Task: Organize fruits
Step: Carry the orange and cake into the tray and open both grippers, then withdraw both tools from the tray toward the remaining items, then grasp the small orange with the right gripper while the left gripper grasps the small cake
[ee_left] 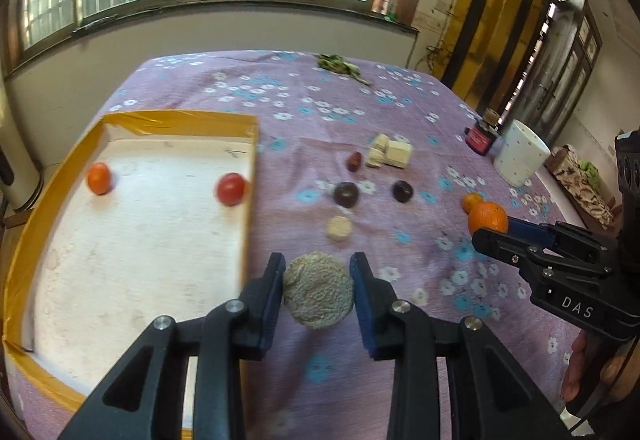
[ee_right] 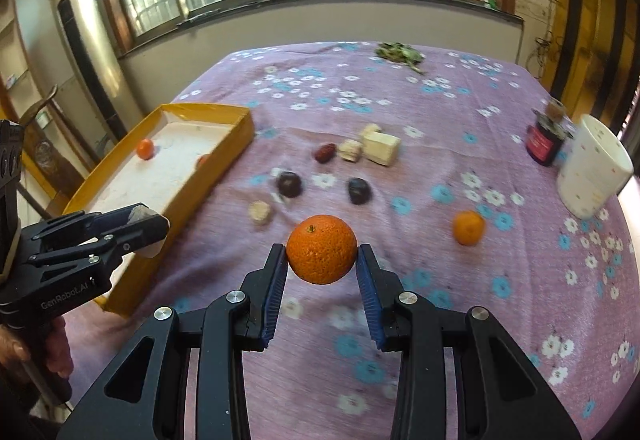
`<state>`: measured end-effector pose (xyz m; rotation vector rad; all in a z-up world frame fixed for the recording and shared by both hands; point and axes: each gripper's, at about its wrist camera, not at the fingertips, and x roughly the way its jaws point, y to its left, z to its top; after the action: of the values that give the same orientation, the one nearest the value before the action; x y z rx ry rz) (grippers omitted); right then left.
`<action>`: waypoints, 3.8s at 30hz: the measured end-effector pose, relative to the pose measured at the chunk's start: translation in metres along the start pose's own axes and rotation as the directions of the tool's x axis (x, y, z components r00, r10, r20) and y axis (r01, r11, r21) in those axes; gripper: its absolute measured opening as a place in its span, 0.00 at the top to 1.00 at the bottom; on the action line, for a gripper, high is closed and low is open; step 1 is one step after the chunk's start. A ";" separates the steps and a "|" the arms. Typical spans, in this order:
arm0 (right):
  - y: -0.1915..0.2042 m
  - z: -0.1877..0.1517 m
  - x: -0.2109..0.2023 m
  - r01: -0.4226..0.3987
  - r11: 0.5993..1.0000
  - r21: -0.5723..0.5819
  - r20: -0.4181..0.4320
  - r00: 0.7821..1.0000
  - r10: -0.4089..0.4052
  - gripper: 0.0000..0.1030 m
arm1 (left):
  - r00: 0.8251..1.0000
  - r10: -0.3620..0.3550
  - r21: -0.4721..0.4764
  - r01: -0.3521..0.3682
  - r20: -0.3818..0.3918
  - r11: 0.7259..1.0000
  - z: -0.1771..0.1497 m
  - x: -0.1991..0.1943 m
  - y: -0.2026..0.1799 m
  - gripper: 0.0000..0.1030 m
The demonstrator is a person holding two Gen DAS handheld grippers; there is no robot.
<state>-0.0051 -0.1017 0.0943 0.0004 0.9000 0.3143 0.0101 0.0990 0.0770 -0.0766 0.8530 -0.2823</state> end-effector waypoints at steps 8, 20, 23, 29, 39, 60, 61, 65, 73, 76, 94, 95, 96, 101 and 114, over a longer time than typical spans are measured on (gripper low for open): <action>0.067 0.033 0.032 -0.121 0.991 -0.056 -0.025 0.992 0.120 0.66 | 0.996 0.093 -0.091 -0.091 0.017 0.992 0.004 -0.015 0.071 0.65; 0.152 0.072 0.109 -0.208 0.973 -0.102 -0.115 0.974 0.196 0.66 | 0.973 0.229 -0.156 -0.227 -0.003 0.961 0.021 0.004 0.163 0.65; 0.168 0.074 0.130 -0.206 0.971 -0.125 -0.148 0.971 0.187 0.66 | 0.971 0.239 -0.175 -0.238 -0.012 0.955 0.025 0.012 0.179 0.65; 0.184 0.070 0.155 -0.212 0.966 -0.151 -0.197 0.964 0.181 0.66 | 0.969 0.243 -0.180 -0.247 -0.043 0.952 0.025 0.027 0.196 0.65; 0.193 0.064 0.167 -0.193 0.964 -0.185 -0.228 0.962 0.149 0.66 | 0.963 0.230 -0.194 -0.255 -0.142 0.947 0.026 0.041 0.205 0.65; 0.158 0.052 0.113 -0.135 0.985 -0.110 -0.140 0.983 0.119 0.56 | 0.950 0.281 -0.237 -0.306 -0.134 0.922 0.004 0.009 0.196 0.37; 0.157 0.050 0.106 -0.138 0.985 -0.107 -0.129 0.984 0.124 0.55 | 0.947 0.297 -0.231 -0.319 -0.124 0.919 0.002 0.005 0.192 0.31; 0.151 0.039 0.082 -0.122 0.986 -0.116 -0.084 0.990 0.113 0.50 | 0.935 0.349 -0.212 -0.354 -0.064 0.911 -0.004 -0.015 0.176 0.22; 0.128 0.008 0.045 -0.090 0.989 -0.117 -0.054 0.995 0.084 0.45 | 0.922 0.384 -0.215 -0.384 -0.040 0.898 -0.018 -0.032 0.151 0.16; 0.112 0.000 0.036 -0.084 0.992 -0.092 -0.055 0.995 0.079 0.44 | 0.925 0.376 -0.212 -0.377 -0.044 0.902 -0.021 -0.032 0.138 0.15; 0.004 -0.026 -0.009 0.021 0.998 0.057 -0.008 1.000 -0.021 0.34 | 0.966 0.258 -0.059 -0.259 -0.020 0.964 -0.007 -0.011 0.017 0.11; -0.005 -0.026 -0.009 0.030 0.997 0.071 -0.008 1.000 -0.030 0.34 | 0.967 0.253 -0.045 -0.254 -0.027 0.966 -0.007 -0.009 0.010 0.11; -0.018 -0.027 -0.009 0.042 0.995 0.089 -0.008 0.999 -0.041 0.34 | 0.969 0.246 -0.030 -0.248 -0.035 0.968 -0.008 -0.005 0.004 0.10; -0.075 -0.026 -0.009 0.106 0.980 0.165 -0.003 0.994 -0.107 0.34 | 0.973 0.219 0.025 -0.218 -0.065 0.976 -0.014 0.007 -0.025 0.10; -0.139 -0.013 0.045 0.123 0.976 0.181 -0.087 0.990 -0.108 0.34 | 0.968 0.199 0.014 -0.199 -0.151 0.980 -0.011 0.042 -0.050 0.10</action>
<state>0.0484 -0.2241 0.0330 0.1086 0.9984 0.1215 0.0169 0.0401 0.0478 0.0301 1.0040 -0.0992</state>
